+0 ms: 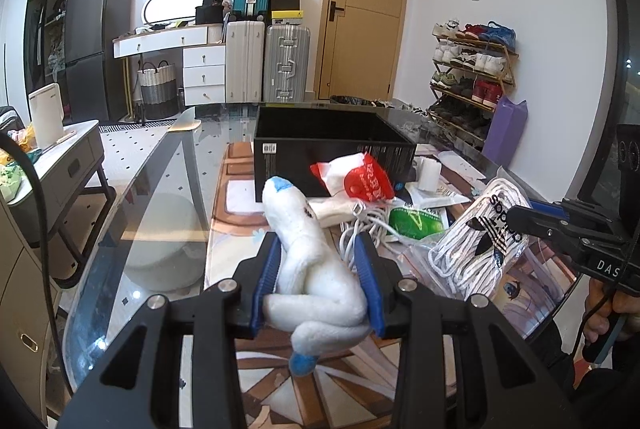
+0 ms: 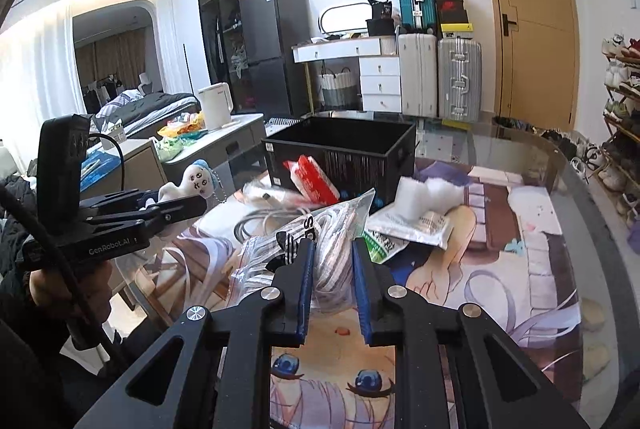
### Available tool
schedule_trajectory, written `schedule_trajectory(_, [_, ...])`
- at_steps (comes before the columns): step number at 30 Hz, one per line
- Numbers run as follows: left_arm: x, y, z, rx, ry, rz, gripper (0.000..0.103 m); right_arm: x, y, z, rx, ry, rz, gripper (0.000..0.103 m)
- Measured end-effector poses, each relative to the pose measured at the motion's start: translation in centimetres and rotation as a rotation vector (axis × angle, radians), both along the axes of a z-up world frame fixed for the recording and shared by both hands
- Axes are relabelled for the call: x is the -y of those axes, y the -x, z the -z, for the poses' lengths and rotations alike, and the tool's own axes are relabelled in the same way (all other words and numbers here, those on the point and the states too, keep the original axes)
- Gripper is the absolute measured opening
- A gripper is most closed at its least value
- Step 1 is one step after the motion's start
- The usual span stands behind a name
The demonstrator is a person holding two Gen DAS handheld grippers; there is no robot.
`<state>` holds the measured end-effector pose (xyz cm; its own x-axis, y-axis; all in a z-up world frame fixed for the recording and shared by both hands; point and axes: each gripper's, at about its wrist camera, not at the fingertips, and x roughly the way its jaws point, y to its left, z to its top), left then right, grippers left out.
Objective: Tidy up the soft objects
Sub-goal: 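Lift the plush with the left tool while the right carries the Adidas bag toward the box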
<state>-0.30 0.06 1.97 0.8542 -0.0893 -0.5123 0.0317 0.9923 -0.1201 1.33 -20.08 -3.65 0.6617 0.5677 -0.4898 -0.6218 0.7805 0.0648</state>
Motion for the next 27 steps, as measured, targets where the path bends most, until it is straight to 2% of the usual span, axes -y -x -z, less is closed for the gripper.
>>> schedule_trajectory(12, [0.1, -1.6, -1.6, 0.017, -0.011, 0.01, 0.037, 0.6, -0.2, -3.1, 0.082, -0.027, 0.033, 0.018])
schedule_trajectory(20, [-0.2, -3.3, -2.2, 0.012, 0.01, -0.006, 0.037, -0.4, -1.2, -5.2, 0.145, -0.034, 0.054, 0.018])
schedule_trajectory(27, [0.0, -5.1, -2.8, -0.002, -0.015, -0.027, 0.037, -1.0, -2.2, -6.7, 0.18, -0.045, 0.076, 0.018])
